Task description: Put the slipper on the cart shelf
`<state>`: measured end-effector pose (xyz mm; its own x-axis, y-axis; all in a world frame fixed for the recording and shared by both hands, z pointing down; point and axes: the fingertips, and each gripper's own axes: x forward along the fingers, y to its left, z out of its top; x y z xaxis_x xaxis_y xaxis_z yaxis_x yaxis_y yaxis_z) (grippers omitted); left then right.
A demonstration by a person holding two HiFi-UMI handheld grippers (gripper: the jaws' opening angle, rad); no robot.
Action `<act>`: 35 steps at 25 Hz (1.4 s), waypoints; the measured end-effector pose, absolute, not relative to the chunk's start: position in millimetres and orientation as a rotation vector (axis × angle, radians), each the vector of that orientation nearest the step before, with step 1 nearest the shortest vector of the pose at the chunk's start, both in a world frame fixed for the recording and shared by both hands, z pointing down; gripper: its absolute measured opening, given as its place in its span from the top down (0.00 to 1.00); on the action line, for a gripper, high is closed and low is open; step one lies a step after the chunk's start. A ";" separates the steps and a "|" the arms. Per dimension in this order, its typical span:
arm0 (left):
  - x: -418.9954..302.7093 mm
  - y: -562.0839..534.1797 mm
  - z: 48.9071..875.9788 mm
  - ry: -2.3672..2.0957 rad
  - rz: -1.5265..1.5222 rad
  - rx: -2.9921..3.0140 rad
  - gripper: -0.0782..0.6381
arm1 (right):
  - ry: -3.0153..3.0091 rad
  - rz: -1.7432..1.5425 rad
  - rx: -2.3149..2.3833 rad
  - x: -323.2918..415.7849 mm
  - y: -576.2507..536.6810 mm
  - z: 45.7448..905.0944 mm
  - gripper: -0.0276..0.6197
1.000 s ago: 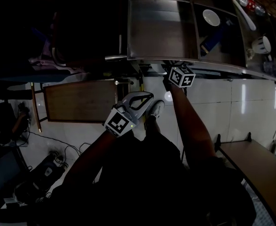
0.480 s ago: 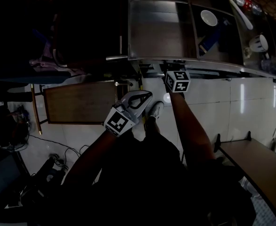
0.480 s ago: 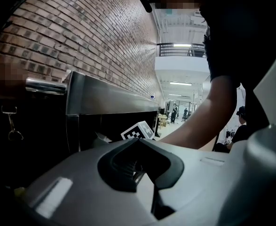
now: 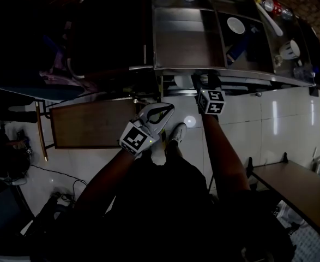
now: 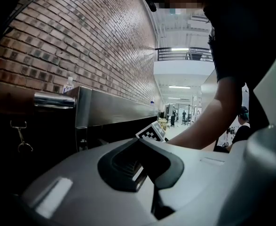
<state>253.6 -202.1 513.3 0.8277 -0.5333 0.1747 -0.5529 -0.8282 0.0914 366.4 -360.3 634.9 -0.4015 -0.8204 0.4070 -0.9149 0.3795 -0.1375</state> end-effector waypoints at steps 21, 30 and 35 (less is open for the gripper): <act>157.1 -158.0 445.9 -0.887 0.024 2.949 0.85 | -2.719 0.089 1.196 209.2 -188.4 468.7 0.56; 103.3 -122.0 436.7 -0.905 0.027 2.955 0.85 | -2.765 0.036 1.125 146.8 -124.4 440.7 0.56; 81.0 -94.7 428.5 -0.972 0.027 2.933 0.85 | -2.803 0.066 1.008 115.5 -90.5 433.9 0.57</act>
<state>81.0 -94.7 428.5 0.8021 -0.5963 0.0326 -0.5972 -0.8009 0.0436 115.5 -90.5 433.9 -0.7595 -0.6287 0.1669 -0.6359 0.7717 0.0135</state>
